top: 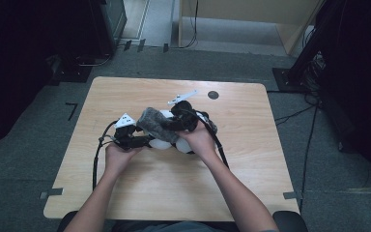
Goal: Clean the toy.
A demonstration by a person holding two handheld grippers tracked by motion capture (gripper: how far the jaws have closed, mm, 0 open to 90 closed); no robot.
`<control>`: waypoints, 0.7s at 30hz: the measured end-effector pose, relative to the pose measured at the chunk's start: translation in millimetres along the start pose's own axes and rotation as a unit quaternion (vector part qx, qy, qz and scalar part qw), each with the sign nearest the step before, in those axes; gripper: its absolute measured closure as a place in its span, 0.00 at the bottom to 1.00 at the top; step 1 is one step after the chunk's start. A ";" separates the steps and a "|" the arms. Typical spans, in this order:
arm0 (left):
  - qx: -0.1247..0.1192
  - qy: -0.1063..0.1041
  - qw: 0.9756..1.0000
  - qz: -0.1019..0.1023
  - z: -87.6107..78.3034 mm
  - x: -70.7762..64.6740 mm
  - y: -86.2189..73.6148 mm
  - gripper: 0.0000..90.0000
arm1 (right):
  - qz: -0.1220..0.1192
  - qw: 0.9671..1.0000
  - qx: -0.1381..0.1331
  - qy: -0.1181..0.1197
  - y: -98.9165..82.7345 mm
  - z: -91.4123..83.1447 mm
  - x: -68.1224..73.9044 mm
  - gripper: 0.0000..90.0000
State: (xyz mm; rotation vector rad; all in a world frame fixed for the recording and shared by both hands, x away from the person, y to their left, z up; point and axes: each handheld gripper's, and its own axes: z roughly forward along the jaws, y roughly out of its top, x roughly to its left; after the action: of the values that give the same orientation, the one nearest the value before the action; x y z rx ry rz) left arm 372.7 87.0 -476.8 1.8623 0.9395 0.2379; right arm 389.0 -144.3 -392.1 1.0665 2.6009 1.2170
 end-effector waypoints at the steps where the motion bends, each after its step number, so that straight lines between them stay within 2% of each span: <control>1: 0.000 0.000 1.000 0.000 0.0 -0.1 0.1 0.37 | 0.001 1.000 0.001 -0.002 -1.6 -2.1 -0.5 0.85; 7: 0.001 -0.002 1.000 0.002 -0.1 -0.9 0.0 0.38 | -0.002 1.000 -0.003 -0.006 -18.4 -22.3 -4.3 0.85; 12: 0.001 0.001 1.000 0.003 0.3 -0.9 0.1 0.39 | -0.002 1.000 -0.021 -0.015 -33.4 -46.0 -9.3 0.85; 17: 0.001 0.001 1.000 0.004 0.3 -0.8 0.1 0.39 | 0.011 0.999 -0.042 -0.026 -49.0 -70.4 -18.0 0.85; 21: 0.001 0.001 1.000 0.003 0.4 -0.8 -0.1 0.39 | 0.016 0.998 -0.048 -0.036 -61.4 -85.7 -25.3 0.85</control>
State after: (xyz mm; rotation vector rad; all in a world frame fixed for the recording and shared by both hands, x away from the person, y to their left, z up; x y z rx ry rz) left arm 372.3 86.2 -476.9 1.8672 0.9347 0.2424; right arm 344.4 -242.6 -382.0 1.1171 2.4547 1.2717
